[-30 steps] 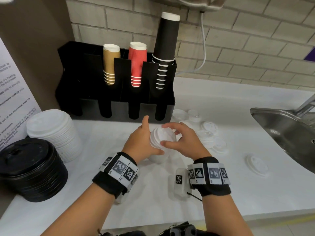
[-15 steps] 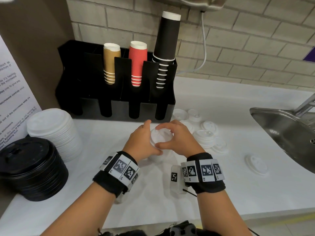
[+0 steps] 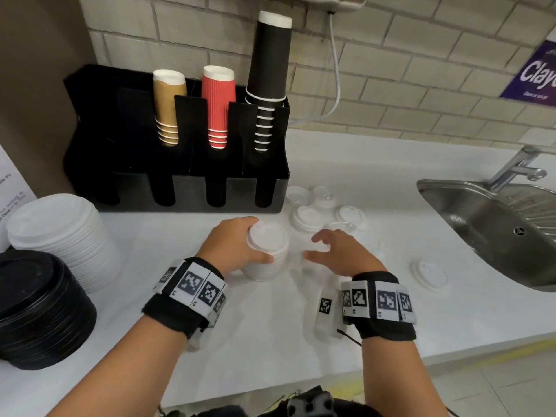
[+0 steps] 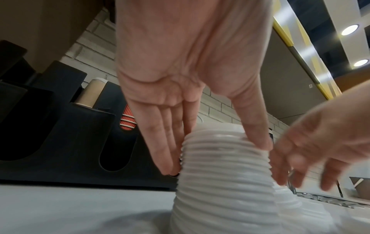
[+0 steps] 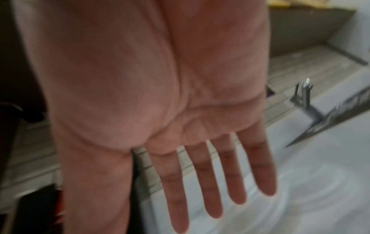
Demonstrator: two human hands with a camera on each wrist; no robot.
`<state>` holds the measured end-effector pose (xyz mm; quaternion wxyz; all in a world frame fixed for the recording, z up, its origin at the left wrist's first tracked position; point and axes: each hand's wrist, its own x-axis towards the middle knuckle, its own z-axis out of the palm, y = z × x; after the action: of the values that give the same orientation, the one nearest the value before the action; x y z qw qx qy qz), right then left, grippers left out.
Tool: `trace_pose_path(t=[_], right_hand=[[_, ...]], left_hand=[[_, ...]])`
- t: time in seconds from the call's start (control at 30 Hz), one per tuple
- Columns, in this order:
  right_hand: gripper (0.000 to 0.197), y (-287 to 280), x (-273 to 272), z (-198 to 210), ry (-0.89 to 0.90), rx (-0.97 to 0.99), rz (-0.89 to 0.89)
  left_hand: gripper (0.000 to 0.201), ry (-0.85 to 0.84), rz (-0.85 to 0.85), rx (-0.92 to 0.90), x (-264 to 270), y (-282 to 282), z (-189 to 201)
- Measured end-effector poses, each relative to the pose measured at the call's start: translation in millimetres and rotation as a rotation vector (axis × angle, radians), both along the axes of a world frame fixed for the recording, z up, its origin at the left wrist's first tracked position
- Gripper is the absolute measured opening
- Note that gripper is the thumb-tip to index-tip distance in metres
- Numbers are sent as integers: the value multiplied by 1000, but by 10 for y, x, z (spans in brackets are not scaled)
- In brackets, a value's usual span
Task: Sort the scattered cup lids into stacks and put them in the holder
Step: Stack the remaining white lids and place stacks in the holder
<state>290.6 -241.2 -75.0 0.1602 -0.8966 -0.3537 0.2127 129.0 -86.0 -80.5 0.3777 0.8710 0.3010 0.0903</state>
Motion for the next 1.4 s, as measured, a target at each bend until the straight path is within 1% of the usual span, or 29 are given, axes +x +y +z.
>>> trace_pose_path(t=[0.07,0.13,0.2,0.33,0.47,0.53,0.6,0.63,0.73,0.83,0.9,1.0,1.07,1.2,1.23,1.33,1.4], right_hand=[[62,-177,96,-16,-12,-166,-94],[69,-303,139,-31,3,-258,-153],[69,-364,148,-46,10,-323,-160],[64,-395,135,-72,9,-350,-150],[71,-413,121,-82,11,-367,-158],[70,-430,127,-102,12,-352,-149],[66,-446,137,-122,13,-313,-145],[63,-453,141,-122,15,-278,-152],[54,-470,172,-104,57,-119,-155],[42,-481,155,-23,257,191,-155],[39,-461,104,46,374,384,-130],[40,-347,14,80,437,529,-60],[40,-224,-62,59,397,568,-39],[45,61,-244,19,219,591,19],[48,129,-280,15,177,588,37],[55,286,-345,6,59,552,87],[58,352,-354,-5,20,518,115]], left_hand=[[58,1,1,-1,4,2,-10],[56,3,1,4,5,-1,-18],[56,3,4,6,4,0,-28],[59,10,-5,6,-3,-5,-37],[62,22,-7,-3,-14,-13,-40],[67,43,9,-3,-18,-9,-42],[75,67,28,11,-25,-5,-48],[75,70,31,18,-27,-4,-54],[65,61,27,30,-37,-7,-61],[64,64,33,40,-43,-4,-60],[65,55,38,42,-43,-9,-64],[65,31,51,70,-42,-27,-65],[66,21,58,74,-45,-38,-58],[64,12,69,72,-54,-55,-48],[68,7,74,73,-52,-58,-43],[94,9,86,58,-41,-71,-25],[106,12,92,62,-37,-70,-24]])
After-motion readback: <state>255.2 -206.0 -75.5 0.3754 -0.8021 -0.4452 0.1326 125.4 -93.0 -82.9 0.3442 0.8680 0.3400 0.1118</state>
